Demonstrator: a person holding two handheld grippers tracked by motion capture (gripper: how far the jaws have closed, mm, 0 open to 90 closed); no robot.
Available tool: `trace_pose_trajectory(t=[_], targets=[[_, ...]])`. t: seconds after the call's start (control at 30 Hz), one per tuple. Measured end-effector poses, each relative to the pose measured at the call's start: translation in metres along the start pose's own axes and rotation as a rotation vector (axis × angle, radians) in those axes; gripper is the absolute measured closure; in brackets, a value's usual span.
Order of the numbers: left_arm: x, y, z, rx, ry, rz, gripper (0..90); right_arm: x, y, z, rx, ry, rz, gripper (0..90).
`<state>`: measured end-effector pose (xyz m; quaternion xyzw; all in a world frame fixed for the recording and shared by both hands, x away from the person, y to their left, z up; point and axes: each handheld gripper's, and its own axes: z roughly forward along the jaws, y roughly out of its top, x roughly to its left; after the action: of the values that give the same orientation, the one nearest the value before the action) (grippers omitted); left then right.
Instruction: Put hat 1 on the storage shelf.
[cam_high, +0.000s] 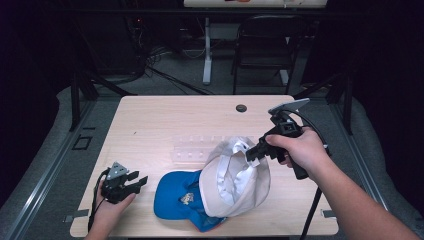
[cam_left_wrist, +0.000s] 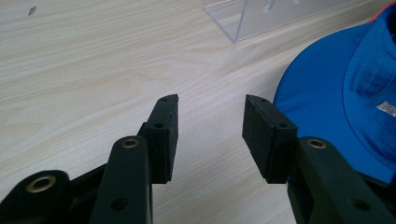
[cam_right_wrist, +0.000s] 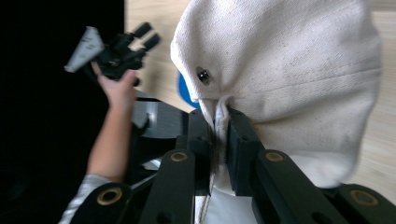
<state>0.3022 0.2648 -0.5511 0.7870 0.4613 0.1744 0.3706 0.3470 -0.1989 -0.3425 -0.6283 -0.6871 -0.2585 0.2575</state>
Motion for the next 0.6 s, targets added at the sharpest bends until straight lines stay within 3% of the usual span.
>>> trace_pose_trajectory(t=[0.03,0.07,0.1,0.6], targets=[[0.000,0.000,0.000,0.000,0.000,0.000,55.8,0.000,0.000,0.000,0.000,0.000,0.000,82.0],[0.000,0.000,0.000,0.000,0.000,0.000,55.8,0.001,0.000,-0.004,-0.003,0.042,0.011,82.0],[0.000,0.000,0.000,0.000,0.000,0.000,55.7,0.001,-0.001,-0.006,-0.004,0.055,0.007,82.0],[-0.004,0.000,0.001,-0.019,0.000,0.007,54.2,0.001,-0.008,-0.039,-0.121,0.149,-0.008,82.0]])
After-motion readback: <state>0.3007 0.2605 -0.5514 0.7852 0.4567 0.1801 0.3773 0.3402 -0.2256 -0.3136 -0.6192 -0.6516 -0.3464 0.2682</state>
